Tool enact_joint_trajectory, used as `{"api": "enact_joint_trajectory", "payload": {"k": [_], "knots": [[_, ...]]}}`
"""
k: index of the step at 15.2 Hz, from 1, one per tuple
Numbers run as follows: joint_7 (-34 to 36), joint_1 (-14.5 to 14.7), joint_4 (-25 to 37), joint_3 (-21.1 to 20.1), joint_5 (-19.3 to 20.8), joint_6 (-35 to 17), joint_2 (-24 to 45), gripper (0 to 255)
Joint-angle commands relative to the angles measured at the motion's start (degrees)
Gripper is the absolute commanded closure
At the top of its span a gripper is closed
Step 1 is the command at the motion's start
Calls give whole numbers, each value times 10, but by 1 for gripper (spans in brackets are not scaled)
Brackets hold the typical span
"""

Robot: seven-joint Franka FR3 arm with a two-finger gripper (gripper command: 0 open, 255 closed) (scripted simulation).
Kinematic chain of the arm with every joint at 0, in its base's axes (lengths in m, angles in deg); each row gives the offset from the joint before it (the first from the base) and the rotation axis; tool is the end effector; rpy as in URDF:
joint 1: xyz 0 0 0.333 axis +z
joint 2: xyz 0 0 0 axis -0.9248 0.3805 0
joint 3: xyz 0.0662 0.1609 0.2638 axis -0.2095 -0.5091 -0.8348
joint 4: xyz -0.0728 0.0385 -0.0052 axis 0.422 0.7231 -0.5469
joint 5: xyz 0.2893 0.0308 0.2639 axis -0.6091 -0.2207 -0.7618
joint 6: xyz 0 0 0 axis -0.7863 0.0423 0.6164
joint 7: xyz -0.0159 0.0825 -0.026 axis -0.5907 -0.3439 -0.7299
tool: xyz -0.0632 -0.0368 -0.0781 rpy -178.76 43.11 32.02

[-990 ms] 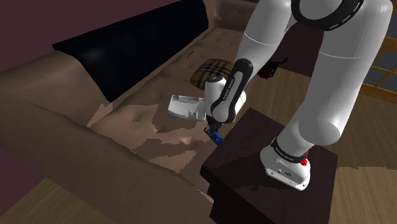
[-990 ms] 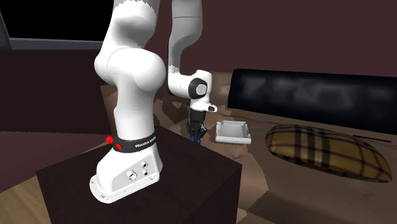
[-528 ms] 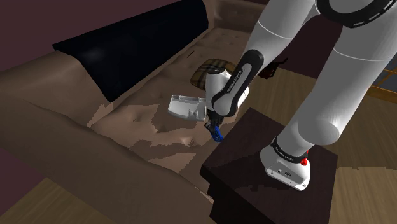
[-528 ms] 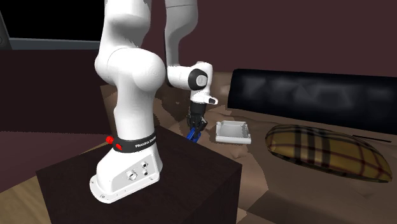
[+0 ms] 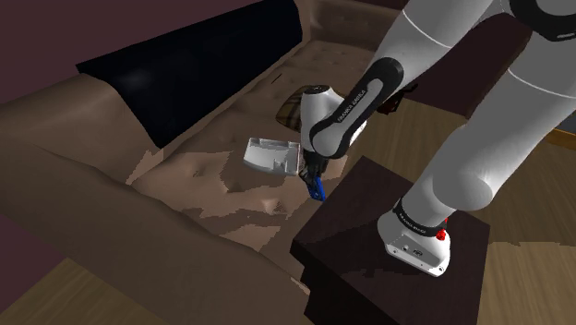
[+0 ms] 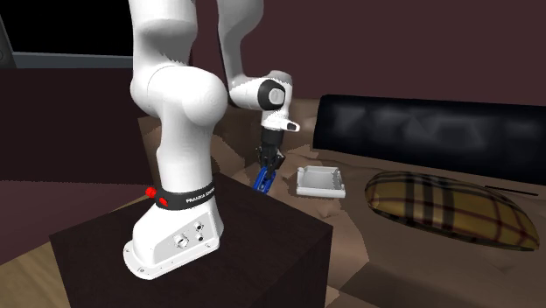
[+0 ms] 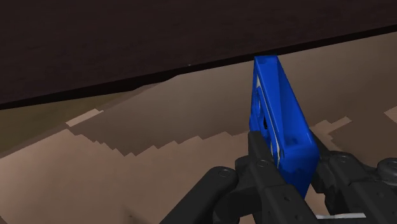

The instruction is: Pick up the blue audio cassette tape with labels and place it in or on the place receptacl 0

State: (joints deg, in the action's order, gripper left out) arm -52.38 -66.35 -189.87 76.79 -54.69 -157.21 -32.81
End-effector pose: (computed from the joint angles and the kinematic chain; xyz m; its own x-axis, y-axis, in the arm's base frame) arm 0.3463 0.0464 0.1870 0.9715 -0.1171 -0.2061 -0.1169 -0.9931 0.0132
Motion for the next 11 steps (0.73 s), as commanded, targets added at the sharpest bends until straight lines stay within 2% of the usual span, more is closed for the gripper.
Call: {"api": "enact_joint_trajectory", "payload": {"k": [1,11], "knots": [[-1,0,-2,0,-3,22,-23,255],[-4,2,3,1,-9,129,-125,255]]}}
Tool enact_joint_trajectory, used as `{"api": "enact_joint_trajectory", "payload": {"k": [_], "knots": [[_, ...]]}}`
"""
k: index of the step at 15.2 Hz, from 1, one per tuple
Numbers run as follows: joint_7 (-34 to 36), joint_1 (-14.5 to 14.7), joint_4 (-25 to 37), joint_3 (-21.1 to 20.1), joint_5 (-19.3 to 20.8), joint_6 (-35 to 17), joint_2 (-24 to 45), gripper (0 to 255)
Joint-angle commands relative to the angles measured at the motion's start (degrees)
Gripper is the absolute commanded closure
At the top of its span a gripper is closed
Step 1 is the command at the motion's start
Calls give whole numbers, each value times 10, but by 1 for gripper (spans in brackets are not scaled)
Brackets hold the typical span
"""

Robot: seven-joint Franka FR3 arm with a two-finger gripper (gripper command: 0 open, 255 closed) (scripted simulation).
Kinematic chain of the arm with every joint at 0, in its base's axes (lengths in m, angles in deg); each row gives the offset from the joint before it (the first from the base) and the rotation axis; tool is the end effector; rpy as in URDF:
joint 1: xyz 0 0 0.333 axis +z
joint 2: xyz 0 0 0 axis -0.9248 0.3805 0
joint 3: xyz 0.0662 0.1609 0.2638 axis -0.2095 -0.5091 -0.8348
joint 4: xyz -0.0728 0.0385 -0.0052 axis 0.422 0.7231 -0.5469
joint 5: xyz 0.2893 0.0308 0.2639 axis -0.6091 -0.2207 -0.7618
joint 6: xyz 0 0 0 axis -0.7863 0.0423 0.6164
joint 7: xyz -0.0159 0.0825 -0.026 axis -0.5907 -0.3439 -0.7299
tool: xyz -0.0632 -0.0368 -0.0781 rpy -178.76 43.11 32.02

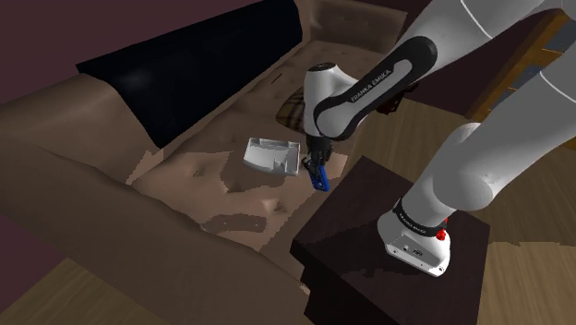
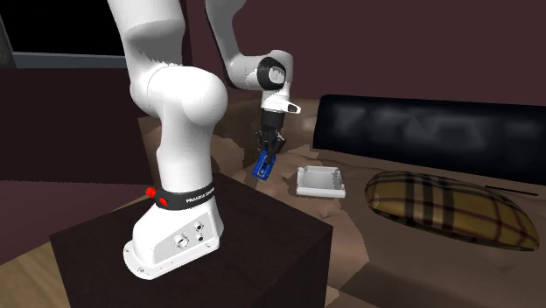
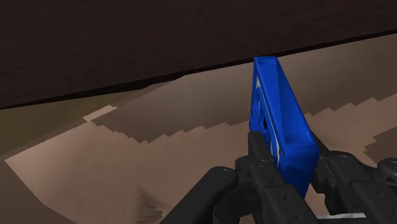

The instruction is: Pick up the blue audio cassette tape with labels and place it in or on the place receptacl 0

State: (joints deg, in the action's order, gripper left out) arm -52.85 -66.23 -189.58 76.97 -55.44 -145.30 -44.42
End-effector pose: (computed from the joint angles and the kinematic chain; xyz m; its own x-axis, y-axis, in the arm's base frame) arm 0.3467 0.0456 0.2458 0.9714 -0.1170 -0.2065 -0.1168 -0.9931 0.0132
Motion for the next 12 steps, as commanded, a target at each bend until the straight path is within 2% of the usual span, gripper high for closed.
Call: {"api": "enact_joint_trajectory", "payload": {"k": [1,3,12], "knots": [[1,1,2,0,-1,21,-19,255],[1,1,3,0,-2,34,-30,255],[-23,-33,209,27,40,66,144,255]]}}
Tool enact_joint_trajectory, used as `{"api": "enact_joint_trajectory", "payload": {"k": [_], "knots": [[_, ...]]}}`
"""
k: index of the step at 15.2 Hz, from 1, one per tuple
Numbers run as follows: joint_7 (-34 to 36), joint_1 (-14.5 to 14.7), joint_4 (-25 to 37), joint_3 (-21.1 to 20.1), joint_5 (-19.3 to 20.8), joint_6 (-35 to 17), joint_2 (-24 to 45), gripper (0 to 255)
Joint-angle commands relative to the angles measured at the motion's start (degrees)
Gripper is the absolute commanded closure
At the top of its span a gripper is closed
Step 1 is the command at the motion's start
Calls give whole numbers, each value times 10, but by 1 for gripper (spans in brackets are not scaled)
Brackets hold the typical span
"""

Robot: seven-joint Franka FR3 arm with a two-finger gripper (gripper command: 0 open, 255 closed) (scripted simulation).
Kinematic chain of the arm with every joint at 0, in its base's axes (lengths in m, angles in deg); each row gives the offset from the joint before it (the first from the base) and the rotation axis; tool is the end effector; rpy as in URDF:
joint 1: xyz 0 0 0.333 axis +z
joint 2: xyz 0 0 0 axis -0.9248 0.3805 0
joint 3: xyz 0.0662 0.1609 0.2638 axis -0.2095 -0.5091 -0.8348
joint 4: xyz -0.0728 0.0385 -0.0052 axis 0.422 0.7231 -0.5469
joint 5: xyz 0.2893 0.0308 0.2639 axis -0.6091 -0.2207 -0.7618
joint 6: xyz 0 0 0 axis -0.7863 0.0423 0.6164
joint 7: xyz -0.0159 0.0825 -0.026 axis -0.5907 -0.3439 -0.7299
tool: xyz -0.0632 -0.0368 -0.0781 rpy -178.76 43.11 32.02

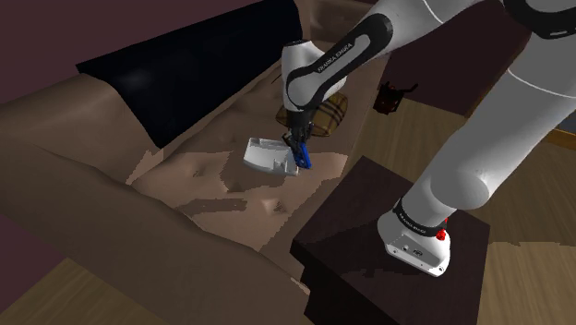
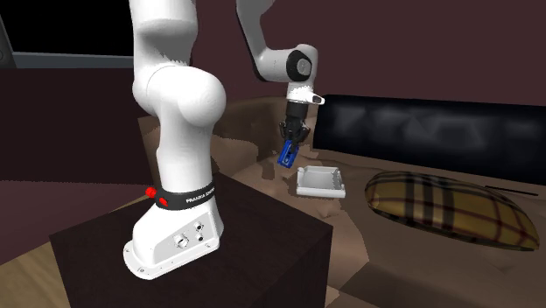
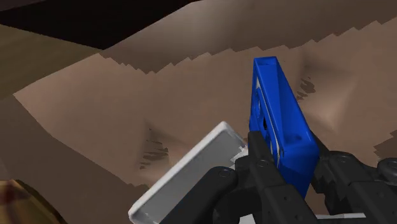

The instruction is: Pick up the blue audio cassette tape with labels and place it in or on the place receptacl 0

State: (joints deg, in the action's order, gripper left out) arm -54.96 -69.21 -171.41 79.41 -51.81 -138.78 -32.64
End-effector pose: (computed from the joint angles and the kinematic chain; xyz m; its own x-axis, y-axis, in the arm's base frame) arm 0.4458 0.0193 0.2663 0.9713 -0.1171 -0.2069 -0.1169 -0.9931 0.0129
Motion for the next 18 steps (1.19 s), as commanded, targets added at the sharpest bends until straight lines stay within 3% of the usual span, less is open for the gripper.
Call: {"api": "enact_joint_trajectory", "payload": {"k": [1,11,18], "knots": [[-5,-5,52,5,7,7,45,255],[-31,-22,334,22,21,102,233,255],[-30,-22,329,23,22,61,269,255]]}}
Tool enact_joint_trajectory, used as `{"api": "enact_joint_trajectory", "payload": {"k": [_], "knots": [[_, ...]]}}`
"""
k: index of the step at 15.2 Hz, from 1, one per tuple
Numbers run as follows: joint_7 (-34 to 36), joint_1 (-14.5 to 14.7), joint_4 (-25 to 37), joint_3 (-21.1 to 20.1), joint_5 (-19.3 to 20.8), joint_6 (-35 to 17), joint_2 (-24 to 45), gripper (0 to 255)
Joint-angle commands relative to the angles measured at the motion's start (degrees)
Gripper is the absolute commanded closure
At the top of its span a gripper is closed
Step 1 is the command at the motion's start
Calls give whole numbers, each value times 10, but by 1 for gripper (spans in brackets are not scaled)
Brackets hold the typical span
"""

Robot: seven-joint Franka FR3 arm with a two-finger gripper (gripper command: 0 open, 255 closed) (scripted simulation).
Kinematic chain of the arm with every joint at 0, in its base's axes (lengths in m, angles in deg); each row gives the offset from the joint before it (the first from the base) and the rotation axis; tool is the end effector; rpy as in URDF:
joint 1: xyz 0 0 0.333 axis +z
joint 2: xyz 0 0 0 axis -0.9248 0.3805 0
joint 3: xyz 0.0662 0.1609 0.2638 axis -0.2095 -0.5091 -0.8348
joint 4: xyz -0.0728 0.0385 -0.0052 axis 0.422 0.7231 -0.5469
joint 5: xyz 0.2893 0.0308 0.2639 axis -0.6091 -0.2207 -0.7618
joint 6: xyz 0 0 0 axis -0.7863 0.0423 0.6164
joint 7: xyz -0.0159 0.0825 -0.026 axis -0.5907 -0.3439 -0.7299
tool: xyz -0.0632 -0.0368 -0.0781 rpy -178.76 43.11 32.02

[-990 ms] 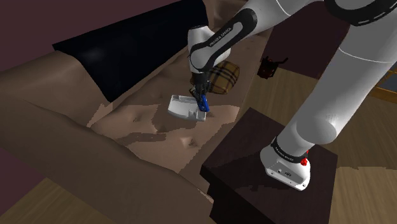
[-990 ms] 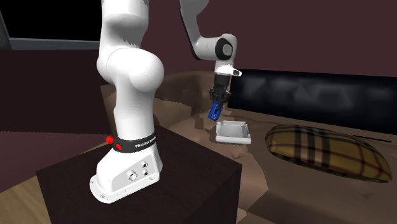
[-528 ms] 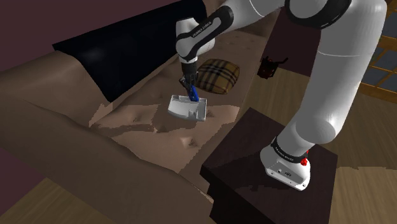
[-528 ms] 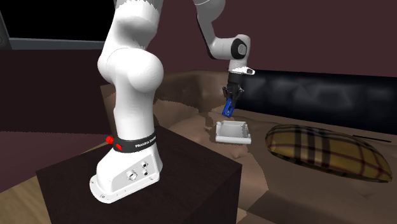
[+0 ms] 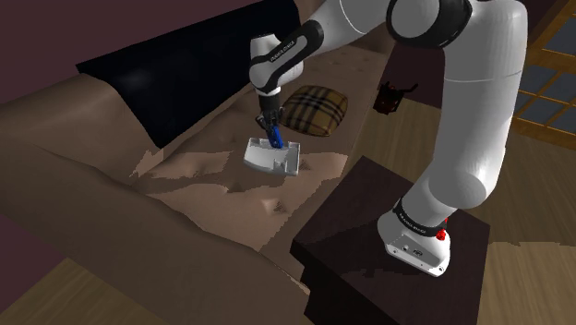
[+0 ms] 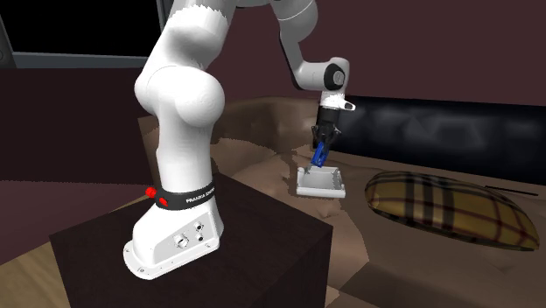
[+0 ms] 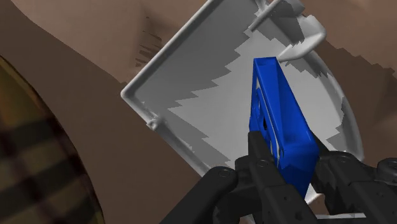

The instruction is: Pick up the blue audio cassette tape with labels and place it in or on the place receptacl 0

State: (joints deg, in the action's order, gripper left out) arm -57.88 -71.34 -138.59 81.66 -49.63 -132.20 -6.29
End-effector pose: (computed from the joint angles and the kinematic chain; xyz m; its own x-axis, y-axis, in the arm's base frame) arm 0.6036 -0.0219 0.2300 0.9711 -0.1174 -0.2078 -0.1172 -0.9930 0.0134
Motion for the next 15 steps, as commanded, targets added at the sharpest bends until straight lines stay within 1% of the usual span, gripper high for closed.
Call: {"api": "enact_joint_trajectory", "payload": {"k": [1,6,14,15], "knots": [[-1,-1,0,1,0,-11,11,255],[0,0,1,1,1,-40,41,255],[0,0,1,1,1,-40,41,255],[0,0,1,1,1,-40,41,0]]}}
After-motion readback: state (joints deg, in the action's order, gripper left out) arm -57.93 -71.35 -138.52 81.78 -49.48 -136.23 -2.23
